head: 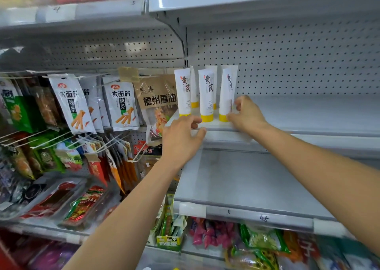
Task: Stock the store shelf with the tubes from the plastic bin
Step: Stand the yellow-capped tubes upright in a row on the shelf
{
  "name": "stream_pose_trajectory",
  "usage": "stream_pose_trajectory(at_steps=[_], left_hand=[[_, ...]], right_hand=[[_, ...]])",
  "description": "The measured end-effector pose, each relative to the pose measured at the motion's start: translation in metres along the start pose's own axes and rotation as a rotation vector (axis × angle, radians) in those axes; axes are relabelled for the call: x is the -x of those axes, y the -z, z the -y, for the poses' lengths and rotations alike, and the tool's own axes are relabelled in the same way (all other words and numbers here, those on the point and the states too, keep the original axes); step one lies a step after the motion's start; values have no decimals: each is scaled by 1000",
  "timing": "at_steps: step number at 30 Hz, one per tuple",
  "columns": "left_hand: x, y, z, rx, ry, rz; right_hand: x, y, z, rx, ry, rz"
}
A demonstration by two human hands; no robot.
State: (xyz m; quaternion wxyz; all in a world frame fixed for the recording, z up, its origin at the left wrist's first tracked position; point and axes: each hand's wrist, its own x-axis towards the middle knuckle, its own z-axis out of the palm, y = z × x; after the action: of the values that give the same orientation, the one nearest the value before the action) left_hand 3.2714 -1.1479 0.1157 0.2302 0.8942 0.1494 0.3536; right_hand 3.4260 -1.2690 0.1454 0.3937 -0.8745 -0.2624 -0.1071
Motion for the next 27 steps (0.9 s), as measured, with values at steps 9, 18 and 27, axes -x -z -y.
stream_pose_trajectory(at_steps=[9, 18, 27], left_hand=[[83, 0, 43, 96, 106, 52], [209, -37, 154, 17, 414, 353], [331, -121, 251, 79, 887, 621]], right_hand=[[118, -32, -5, 126, 409, -73], [215, -143, -48, 188, 322, 444], [296, -289, -147, 239, 132, 997]])
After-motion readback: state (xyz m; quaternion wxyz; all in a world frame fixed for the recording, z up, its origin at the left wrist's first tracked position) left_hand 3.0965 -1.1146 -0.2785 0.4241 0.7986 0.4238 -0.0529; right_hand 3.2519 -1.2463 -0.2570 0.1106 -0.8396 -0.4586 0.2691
